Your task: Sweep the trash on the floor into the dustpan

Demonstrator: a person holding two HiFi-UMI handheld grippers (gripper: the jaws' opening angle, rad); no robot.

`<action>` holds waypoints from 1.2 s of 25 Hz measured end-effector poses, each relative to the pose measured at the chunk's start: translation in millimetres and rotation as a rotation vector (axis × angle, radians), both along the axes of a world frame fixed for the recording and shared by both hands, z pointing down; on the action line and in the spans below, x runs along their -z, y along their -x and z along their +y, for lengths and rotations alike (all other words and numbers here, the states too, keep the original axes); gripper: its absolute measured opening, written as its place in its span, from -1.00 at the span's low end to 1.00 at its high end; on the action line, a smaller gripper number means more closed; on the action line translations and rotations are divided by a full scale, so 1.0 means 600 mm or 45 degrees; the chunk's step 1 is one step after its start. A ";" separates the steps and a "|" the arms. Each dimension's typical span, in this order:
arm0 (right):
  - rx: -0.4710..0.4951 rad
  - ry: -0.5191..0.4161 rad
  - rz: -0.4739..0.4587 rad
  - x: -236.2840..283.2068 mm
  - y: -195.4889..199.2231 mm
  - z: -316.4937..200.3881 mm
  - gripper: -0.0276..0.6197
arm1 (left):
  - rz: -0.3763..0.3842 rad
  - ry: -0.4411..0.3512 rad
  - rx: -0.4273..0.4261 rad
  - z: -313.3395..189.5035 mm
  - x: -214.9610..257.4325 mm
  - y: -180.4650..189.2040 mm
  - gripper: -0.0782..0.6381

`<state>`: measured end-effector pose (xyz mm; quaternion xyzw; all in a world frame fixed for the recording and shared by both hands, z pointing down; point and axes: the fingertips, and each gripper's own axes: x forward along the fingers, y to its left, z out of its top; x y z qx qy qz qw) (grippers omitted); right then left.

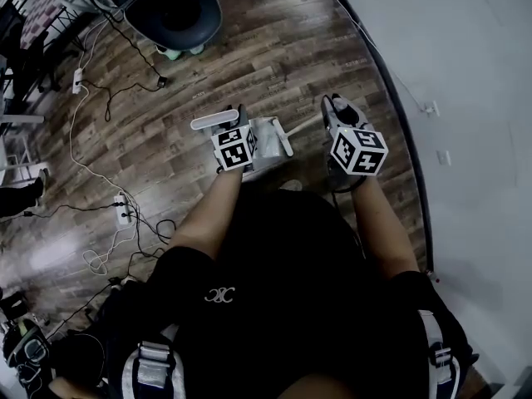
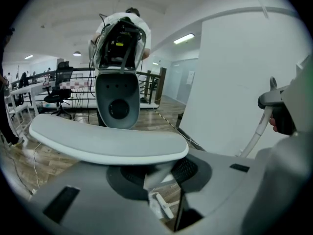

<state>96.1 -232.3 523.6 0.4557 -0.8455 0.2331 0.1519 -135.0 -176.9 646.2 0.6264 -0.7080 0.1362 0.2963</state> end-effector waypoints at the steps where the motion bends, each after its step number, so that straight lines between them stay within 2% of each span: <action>1: -0.018 0.011 -0.019 0.000 -0.003 0.000 -0.60 | 0.009 -0.003 -0.004 0.002 -0.001 -0.001 -0.48; 5: -0.085 0.042 -0.066 0.010 -0.010 0.007 -0.63 | 0.042 0.017 -0.003 0.011 -0.003 0.001 -0.48; 8: -0.115 0.023 -0.071 0.032 -0.007 0.015 -0.63 | 0.056 0.032 -0.017 0.002 0.008 0.010 -0.48; 15: -0.130 -0.085 0.079 0.123 0.006 0.072 -0.63 | -0.003 -0.010 -0.253 -0.021 0.082 -0.012 -0.48; 20: -0.241 -0.183 0.160 0.204 -0.006 0.096 -0.63 | -0.027 -0.022 -0.380 -0.022 0.167 -0.015 -0.48; 24: -0.347 -0.217 0.185 0.201 -0.058 0.108 -0.63 | -0.075 -0.045 -0.531 -0.008 0.218 -0.055 -0.48; 30: -0.441 -0.287 0.190 0.268 -0.086 0.103 -0.64 | -0.086 -0.129 -0.581 -0.026 0.359 -0.066 -0.49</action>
